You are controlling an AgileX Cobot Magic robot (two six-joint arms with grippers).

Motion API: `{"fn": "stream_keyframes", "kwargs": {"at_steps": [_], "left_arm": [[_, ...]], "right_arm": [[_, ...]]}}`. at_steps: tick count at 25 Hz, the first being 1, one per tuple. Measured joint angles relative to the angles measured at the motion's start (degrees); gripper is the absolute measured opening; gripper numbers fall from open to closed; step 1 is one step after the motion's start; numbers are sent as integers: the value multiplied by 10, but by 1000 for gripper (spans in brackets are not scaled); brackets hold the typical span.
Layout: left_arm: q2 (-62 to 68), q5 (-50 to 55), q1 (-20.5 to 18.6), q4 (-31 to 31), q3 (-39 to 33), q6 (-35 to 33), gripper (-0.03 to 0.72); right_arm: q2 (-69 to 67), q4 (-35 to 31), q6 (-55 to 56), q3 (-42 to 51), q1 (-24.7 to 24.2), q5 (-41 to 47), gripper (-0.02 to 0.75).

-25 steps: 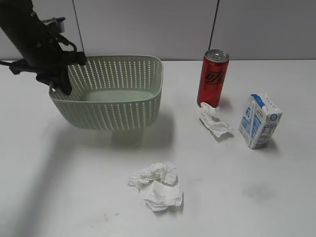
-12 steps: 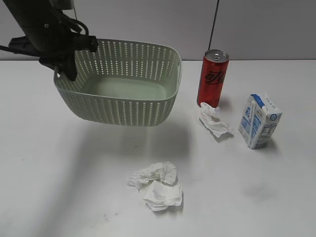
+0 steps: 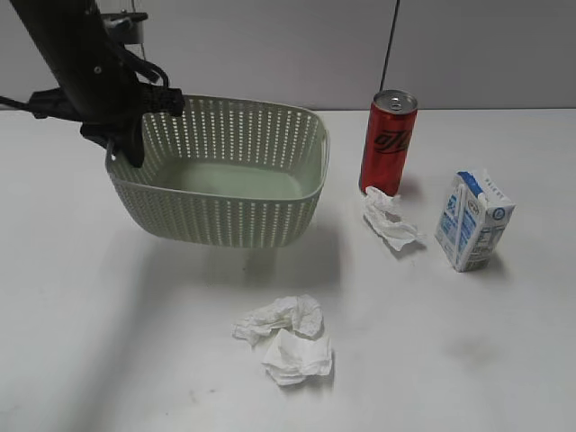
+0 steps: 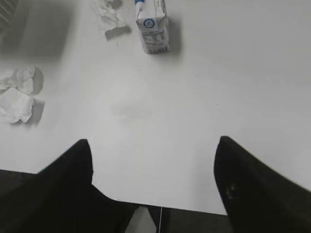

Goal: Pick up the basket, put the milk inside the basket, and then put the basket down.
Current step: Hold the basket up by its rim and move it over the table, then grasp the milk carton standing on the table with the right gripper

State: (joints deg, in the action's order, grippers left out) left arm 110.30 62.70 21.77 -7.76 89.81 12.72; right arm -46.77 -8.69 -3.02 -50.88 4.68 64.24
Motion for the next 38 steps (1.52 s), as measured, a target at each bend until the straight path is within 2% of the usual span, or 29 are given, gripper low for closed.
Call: {"fn": "stream_keyframes", "kwargs": {"at_steps": [8,15,19,25,32,38], "left_arm": [[2,-6,0,6,0,0,0],[2,-8,0,9,0,0,0],[2,-9,0,9,0,0,0],[2,-9,0,10,0,0,0],[2,-9,0,10,0,0,0],[2,-9,0,10,0,-2,0]], "right_arm": [[-247,-35,-38,-99,7,10,589],[-406,5,-30,-188,79,-29,589],[-479,32,-5,-224,98,-44,589],[-547,94,30,-235,100,-59,589],[-596,74,30,-237,100,-104,591],[-639,98,46,-238,100,-116,591]]}}
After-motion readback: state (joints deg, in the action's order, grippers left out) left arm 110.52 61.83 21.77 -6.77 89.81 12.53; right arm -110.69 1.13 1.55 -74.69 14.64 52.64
